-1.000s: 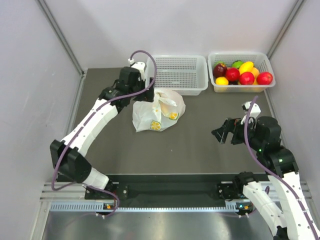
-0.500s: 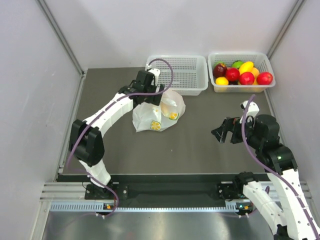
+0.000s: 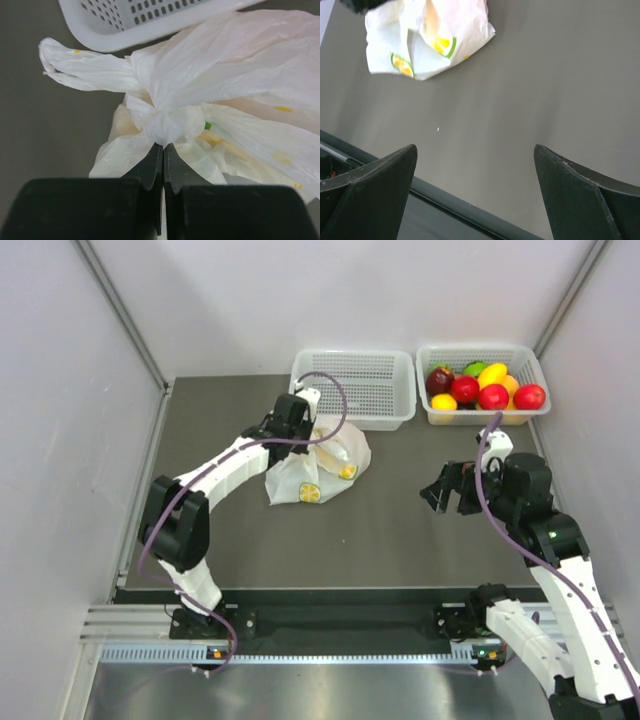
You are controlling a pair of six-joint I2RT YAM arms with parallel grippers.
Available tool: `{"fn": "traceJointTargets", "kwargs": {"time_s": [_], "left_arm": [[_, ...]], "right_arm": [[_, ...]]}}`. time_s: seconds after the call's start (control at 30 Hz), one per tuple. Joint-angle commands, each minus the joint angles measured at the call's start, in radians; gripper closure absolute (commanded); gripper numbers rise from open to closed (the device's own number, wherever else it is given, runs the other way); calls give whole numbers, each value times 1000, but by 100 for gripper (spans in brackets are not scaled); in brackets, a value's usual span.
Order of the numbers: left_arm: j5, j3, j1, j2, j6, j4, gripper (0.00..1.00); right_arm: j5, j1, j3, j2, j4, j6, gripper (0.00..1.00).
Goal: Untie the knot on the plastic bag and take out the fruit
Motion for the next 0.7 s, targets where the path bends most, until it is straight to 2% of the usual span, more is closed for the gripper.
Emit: {"fn": "traceJointTargets", "kwargs": {"time_s": [0.0, 0.13, 0.2, 0.4, 0.53, 0.6, 0.67], "left_arm": [[145, -102, 1, -156, -21, 139, 100], [401, -302, -1, -352, -19, 348, 100], [457, -347, -2, -407, -22, 376, 100], [673, -410, -7, -526, -21, 344, 100], [753, -412, -10, -534, 1, 301, 100], [814, -407, -13, -526, 11, 251, 100], [842, -404, -20, -523, 22, 221, 100]], "right_arm": [[27, 14, 56, 32, 71, 5, 1], [35, 19, 101, 98, 89, 8, 0], [41, 22, 131, 121, 100, -8, 0], [35, 86, 222, 267, 77, -93, 0], [200, 254, 274, 331, 67, -138, 0], [297, 313, 291, 357, 74, -147, 0], [315, 325, 318, 373, 84, -158, 0]]}}
